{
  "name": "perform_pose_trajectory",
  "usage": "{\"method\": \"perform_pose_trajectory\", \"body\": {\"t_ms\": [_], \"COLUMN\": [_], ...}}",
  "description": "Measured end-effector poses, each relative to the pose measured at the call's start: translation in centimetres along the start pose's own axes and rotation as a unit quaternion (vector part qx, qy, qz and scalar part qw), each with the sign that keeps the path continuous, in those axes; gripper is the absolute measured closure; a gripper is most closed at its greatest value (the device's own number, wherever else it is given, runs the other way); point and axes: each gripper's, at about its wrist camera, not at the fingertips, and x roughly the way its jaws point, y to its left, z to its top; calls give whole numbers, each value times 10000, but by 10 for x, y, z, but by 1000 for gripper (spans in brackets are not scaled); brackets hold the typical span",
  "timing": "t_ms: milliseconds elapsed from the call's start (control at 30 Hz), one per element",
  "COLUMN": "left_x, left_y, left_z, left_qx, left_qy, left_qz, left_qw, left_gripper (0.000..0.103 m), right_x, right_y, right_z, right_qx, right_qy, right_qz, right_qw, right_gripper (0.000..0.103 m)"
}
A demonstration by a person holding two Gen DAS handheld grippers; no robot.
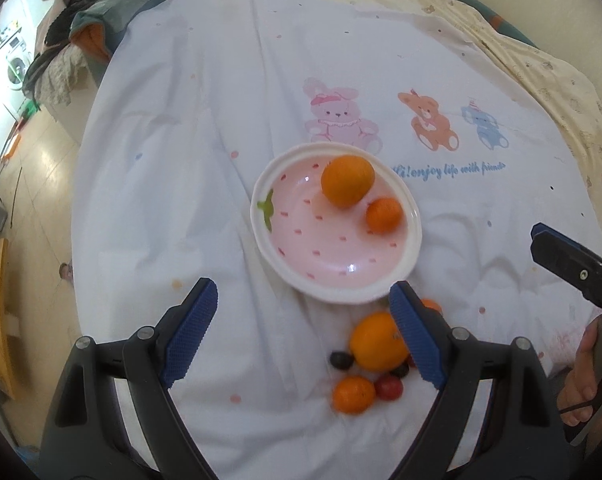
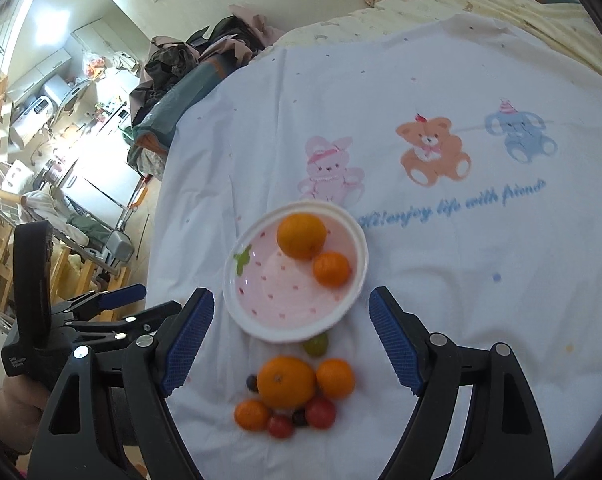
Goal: Organize fruits
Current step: 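Move both open tools back toward the remaining fruit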
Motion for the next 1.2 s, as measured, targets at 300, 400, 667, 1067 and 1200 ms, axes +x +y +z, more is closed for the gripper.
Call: {"method": "perform_pose_trajectory", "body": {"t_ms": [300, 400, 667, 1067, 1200], "left_x": [-13, -11, -2, 43, 59], "left_y": [-5, -5, -2, 5, -14], "left_z": [-36, -45, -64, -75, -88], "left_qx": [93, 132, -52, -37, 406], "left_qy": [-138, -129, -87, 793, 1222], "left_qz": [38, 91, -85, 67, -115], "left_qw": [9999, 9998, 9999, 9968, 9916], "left_gripper": [17, 17, 17, 18, 20], "right_x": [-21, -24, -10, -3, -1], "right_y": [-1, -4, -15, -4, -9], "right_z": [-40, -49, -67, -68, -67], "right_qx": [263, 364, 602, 267, 370], "right_qy": [-23, -58, 76, -3, 82], "right_qz": [-171, -154, -376, -771, -860], "right_qw": [9995, 9992, 9975, 9967, 9956], "right_gripper": [20, 20, 20, 20, 20]}}
